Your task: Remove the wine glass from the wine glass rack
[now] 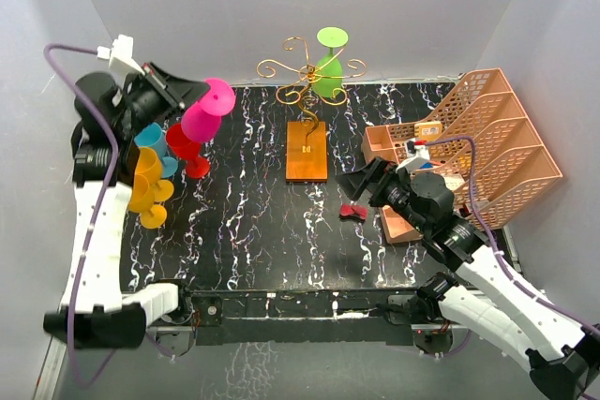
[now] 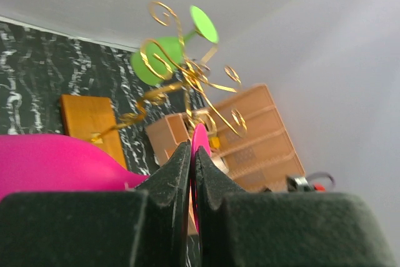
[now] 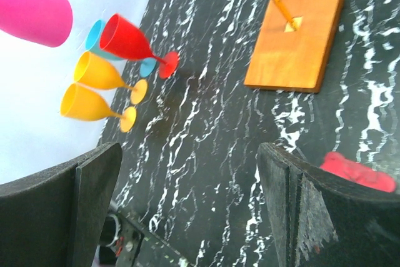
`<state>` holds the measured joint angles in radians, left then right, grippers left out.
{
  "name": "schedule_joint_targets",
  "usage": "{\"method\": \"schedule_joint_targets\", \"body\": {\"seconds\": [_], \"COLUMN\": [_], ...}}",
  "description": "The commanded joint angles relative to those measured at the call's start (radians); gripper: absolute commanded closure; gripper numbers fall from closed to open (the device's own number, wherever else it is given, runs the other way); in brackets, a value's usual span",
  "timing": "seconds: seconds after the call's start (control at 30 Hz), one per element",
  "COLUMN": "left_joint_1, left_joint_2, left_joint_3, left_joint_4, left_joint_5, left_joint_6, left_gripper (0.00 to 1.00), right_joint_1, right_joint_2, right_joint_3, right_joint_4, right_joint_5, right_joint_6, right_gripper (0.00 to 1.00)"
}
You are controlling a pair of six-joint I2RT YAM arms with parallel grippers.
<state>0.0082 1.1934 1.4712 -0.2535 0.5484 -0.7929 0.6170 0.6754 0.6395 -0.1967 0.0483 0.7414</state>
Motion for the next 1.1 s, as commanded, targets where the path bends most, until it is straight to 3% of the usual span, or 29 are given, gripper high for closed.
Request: {"method": "schedule_joint_targets", "body": {"seconds": [0.0, 0.17, 0.33, 0.43, 0.57, 0.7, 0.87, 0.93, 1.07], "left_joint_1": [-0.013, -0.021, -0.073, -0.201, -0.444, -0.519, -0.549, -0.560, -0.578], "left_joint_2": [-0.104, -0.231, -0.329, -0.355, -0.294, -0.276, -0.246, -0.243, -0.210], "left_joint_3": [-0.104, -0.217, -0.484, -0.611, -0.629, -0.660, -0.660, -0.672, -0.669], "left_joint_4": [0.038, -0.029, 0.058, 0.156, 0.138, 0.186, 0.187, 0.201, 0.234], "left_joint_5": [0.099, 0.124, 0.189, 0.125, -0.058, -0.120, -0.120, -0.126, -0.114], "left_joint_6": [0.033, 0.078, -0.029, -0.107, -0.092, -0.096, -0.105, -0.107, -0.136], "left_gripper": [1.00, 1.00, 1.00, 1.00, 1.00, 1.00, 1.00, 1.00, 1.00], "right_joint_1": [0.000, 0.001, 0.000, 0.002, 0.021, 0.031, 0.032, 0.033, 0.032], "right_joint_2": [0.051, 0.122, 0.261, 0.380, 0.518, 0.542, 0.473, 0.445, 0.431], "right_joint_3": [0.020, -0.047, -0.146, -0.196, -0.188, -0.195, -0.222, -0.224, -0.220], "right_joint_4": [0.155, 0.395, 0.770, 0.966, 1.105, 1.086, 0.996, 0.944, 0.914], "right_joint_5": [-0.149, -0.384, -0.561, -0.614, -0.685, -0.652, -0.592, -0.569, -0.559], "right_joint_6": [0.050, 0.110, 0.412, 0.556, 0.656, 0.658, 0.629, 0.598, 0.591], "right_gripper": [0.01, 0.01, 0.02, 0.03, 0.08, 0.11, 0.28, 0.40, 0.43]}}
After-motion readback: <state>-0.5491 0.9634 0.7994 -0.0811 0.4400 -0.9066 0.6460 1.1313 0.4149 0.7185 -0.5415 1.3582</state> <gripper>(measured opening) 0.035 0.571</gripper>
